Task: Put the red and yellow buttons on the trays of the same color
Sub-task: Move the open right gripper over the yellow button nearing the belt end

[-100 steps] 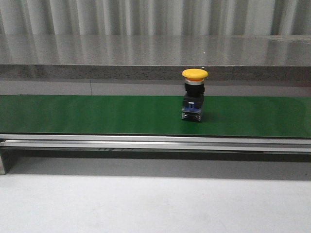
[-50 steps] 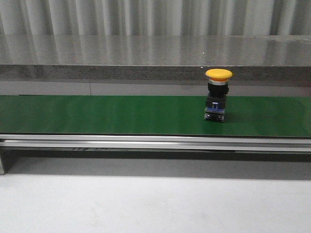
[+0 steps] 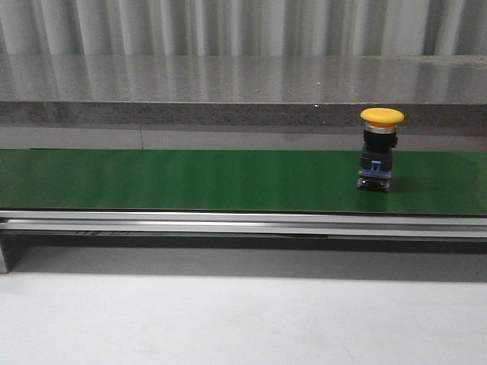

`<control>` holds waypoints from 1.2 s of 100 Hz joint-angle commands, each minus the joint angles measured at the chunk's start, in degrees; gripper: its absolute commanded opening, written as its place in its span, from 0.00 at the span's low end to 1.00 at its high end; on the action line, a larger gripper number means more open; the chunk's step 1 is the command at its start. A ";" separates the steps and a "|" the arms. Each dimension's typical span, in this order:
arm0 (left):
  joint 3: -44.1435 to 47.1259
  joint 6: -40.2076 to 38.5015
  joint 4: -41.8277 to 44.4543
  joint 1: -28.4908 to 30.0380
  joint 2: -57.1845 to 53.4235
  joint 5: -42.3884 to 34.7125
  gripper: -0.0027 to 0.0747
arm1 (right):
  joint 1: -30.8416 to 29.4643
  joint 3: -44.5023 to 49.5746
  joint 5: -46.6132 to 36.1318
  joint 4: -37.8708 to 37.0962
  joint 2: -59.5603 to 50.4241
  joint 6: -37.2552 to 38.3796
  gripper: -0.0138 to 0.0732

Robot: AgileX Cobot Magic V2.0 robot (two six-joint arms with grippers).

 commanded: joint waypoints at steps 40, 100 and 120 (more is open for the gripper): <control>-1.49 -0.07 -0.97 -0.50 0.28 -4.24 0.01 | 14.88 9.97 7.72 0.21 -16.40 -1.47 0.89; -1.49 -0.07 -0.97 -0.50 0.28 -4.24 0.01 | 28.34 9.68 22.06 0.69 -15.27 -8.55 0.89; -1.49 -0.07 -0.97 -0.50 0.28 -4.24 0.01 | 28.34 9.24 19.62 1.91 -10.82 -10.48 0.89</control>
